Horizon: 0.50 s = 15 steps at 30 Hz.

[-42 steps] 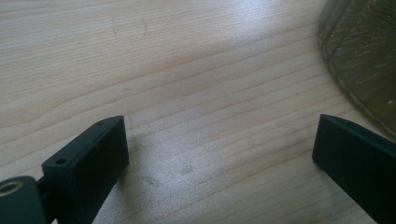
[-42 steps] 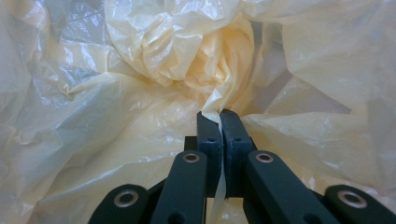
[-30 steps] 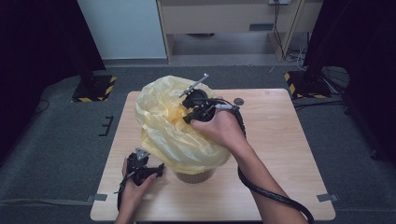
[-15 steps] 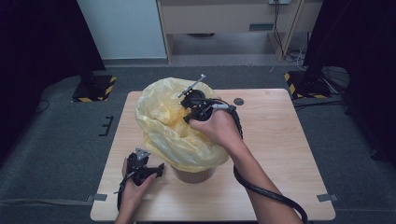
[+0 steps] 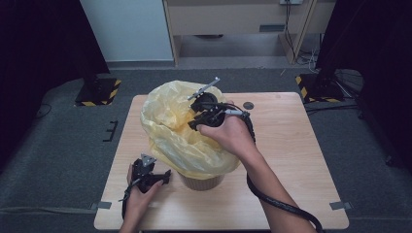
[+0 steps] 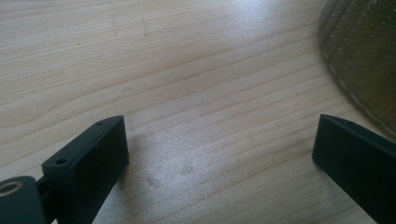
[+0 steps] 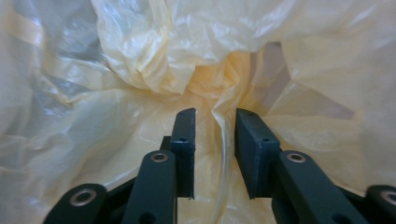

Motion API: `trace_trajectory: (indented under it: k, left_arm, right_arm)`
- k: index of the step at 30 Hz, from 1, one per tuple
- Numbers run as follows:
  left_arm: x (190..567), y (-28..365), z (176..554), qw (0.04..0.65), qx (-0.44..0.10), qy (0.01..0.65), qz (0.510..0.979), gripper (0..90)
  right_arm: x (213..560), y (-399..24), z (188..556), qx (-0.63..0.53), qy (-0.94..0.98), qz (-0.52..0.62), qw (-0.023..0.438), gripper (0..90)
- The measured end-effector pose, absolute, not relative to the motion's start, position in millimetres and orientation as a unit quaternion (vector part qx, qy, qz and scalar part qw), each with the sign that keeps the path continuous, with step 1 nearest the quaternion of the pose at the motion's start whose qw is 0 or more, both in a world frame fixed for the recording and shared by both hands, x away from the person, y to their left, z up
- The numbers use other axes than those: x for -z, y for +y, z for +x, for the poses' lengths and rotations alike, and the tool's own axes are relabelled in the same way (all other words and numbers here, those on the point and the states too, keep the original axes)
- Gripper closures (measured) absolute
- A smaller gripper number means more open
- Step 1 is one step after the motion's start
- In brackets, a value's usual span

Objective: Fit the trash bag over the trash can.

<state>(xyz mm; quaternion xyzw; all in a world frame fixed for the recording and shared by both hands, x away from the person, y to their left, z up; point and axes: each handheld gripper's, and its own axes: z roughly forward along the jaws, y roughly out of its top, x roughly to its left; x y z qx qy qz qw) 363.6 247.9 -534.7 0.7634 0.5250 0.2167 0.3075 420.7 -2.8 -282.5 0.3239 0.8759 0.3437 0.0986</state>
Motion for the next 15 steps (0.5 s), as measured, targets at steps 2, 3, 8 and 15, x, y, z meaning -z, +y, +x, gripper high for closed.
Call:
trace_trajectory:
  k: [2,3,8,15]
  left_arm:
    - [534.7,247.9,363.6,0.308,-0.217,0.525,0.763,2.9]
    - [534.7,247.9,363.7,0.308,-0.217,0.525,0.763,3.0]
    - [534.7,247.9,363.7,0.308,-0.217,0.525,0.763,2.9]
    - [534.7,247.8,363.7,0.307,-0.217,0.525,0.763,2.9]
  right_arm:
    - [278.5,-5.2,418.1,-0.351,0.873,0.323,0.102,65.5]
    - [276.4,-6.5,416.8,-0.355,0.870,0.325,0.104,64.7]
    - [268.0,-16.0,411.2,-0.369,0.864,0.327,0.106,64.0]
    - [262.2,-32.0,400.4,-0.387,0.857,0.324,0.108,67.0]
